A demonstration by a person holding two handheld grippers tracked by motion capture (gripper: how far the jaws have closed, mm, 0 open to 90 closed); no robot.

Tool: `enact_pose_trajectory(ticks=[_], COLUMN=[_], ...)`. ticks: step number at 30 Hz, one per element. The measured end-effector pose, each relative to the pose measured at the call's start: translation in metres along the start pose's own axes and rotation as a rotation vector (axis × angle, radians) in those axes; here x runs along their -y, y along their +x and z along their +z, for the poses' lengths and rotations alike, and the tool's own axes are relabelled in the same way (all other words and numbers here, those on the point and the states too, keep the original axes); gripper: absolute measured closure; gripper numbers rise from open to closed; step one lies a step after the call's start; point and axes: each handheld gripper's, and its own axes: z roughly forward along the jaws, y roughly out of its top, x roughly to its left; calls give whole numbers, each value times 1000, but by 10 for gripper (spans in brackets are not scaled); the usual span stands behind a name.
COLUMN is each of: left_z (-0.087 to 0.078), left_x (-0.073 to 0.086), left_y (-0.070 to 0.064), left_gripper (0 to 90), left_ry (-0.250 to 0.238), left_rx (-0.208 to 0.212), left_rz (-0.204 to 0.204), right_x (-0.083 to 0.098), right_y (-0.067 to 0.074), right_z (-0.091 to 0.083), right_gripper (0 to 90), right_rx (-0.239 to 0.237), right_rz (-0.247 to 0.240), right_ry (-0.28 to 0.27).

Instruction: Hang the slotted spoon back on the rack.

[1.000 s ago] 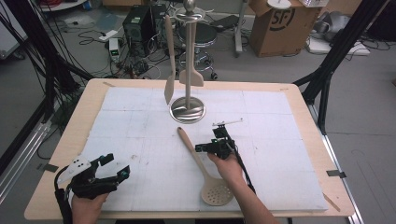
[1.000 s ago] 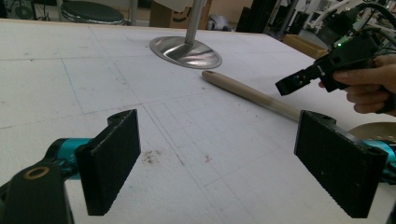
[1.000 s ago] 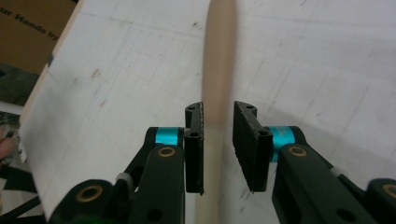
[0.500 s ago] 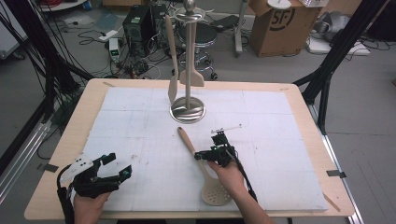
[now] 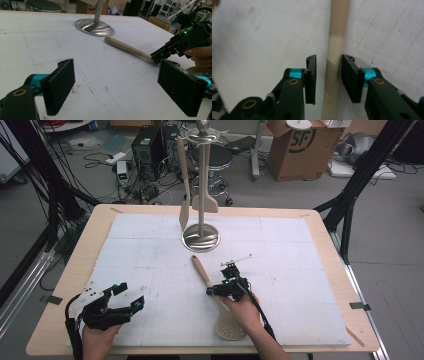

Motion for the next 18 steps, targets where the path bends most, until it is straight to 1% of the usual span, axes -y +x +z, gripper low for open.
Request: enact_pose_trajectory(ticks=[3,5,7,9,11,13,17,18], left_z=[0,0,-1,-1,-2,-2,-3,-3], left_x=[0,0,0,0,0,1,1,1], left_y=[0,0,0,-1,-1,-1,0,0], left_gripper=[151,151,151,151,151,151,151,151], left_ry=[2,0,2,3,-1,1,4,6], left_rx=[-1,-1,-3,-5,-8,-9,-10,-10], left_rz=[2,1,2,3,2,2,-1,0], right_x=[1,3,7,11,13,14,14,13], right_y=[2,5,7,9,8,7,6,5], right_z=[0,1,2,3,3,2,1,1], right_gripper=[656,665,669,695,725,728,719,716], right_rx=[19,41,61,81,88,75,63,59], right_rz=[-17,-39,-62,-83,-83,-75,-84,-75], right_ry=[-7,-18,-43,-66,-89,-95,-93,-94])
